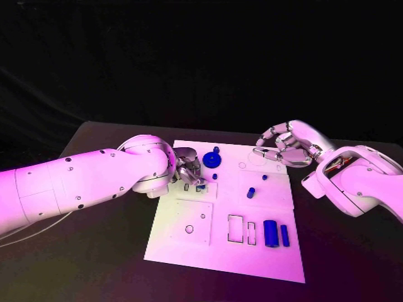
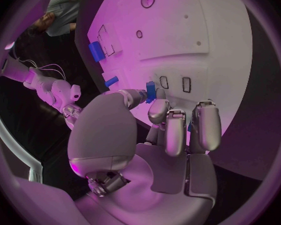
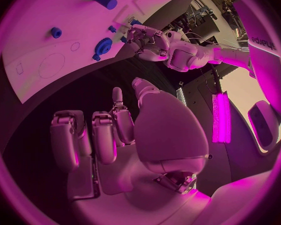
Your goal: Assemble the parts on the task board
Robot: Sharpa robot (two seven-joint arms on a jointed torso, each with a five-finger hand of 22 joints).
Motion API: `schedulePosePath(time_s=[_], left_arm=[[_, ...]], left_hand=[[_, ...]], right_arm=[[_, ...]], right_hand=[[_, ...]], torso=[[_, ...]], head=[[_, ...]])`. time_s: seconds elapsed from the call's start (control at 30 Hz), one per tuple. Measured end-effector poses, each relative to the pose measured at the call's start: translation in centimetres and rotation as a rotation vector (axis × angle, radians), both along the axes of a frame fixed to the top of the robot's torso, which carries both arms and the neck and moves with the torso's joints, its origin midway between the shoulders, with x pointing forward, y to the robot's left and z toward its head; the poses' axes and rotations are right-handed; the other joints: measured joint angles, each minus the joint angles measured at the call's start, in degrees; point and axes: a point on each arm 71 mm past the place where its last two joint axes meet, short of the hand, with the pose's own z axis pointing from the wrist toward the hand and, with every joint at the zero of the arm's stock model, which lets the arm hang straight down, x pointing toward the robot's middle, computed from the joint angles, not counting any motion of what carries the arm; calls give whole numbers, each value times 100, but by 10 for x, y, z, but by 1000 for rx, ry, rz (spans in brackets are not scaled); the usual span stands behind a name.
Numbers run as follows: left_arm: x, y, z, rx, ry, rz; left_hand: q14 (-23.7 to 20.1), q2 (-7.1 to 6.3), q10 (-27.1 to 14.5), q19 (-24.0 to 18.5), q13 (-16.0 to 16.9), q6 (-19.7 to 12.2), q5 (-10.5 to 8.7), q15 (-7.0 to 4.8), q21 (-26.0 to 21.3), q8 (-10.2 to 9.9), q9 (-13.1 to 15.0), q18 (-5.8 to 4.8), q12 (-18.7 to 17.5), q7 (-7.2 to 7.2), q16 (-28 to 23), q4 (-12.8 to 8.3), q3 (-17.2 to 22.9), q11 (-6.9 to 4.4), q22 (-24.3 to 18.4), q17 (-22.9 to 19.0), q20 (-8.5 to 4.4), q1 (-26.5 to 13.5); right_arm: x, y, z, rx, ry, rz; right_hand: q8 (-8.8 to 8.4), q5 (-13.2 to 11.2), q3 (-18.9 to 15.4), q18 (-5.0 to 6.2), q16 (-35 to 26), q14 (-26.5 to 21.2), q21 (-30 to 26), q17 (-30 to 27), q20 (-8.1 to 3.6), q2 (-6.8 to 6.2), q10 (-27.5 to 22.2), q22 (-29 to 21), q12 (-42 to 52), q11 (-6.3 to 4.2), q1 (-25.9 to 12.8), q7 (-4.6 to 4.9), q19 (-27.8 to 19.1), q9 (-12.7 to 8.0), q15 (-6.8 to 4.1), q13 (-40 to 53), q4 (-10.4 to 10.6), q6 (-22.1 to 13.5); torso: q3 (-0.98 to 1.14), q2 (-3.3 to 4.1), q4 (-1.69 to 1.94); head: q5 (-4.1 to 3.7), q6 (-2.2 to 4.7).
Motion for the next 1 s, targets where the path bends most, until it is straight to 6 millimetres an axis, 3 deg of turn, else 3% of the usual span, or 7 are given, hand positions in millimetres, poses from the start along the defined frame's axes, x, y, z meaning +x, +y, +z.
schedulePosePath(time_s=[0.7,0.73,1.0], left_arm=[[6,3,-5,92,12,-8],[6,3,-5,95,14,-9],[5,2,-5,103,23,-16]], left_hand=[[0,-53,40,15,14,32,-2,0,21,29,38,0,14,-11,0,-1,2,0,20,0,-16,-53],[0,-61,40,15,14,32,-10,0,21,28,37,0,14,-12,0,-178,179,0,20,0,-16,-62],[0,-91,61,15,23,50,-23,0,21,28,38,0,16,-12,2,-193,194,-20,19,0,-16,-108]], right_arm=[[0,0,0,1,-1,0],[0,0,0,1,-1,0],[0,0,-1,1,-1,0]], right_hand=[[0,-1,0,0,0,0,0,-2,0,9,0,-1,0,0,-9,0,0,-1,0,-1,0,0],[0,-1,0,0,0,0,0,-2,0,8,0,-2,0,0,-8,0,0,-1,0,-1,0,0],[0,23,0,0,0,0,0,-2,0,6,0,-2,0,0,-6,0,0,6,0,-1,0,0]], torso=[[-5,-4,-2],[-5,-4,0],[-2,-7,1]], head=[[1,-47],[1,-47],[1,-56]])
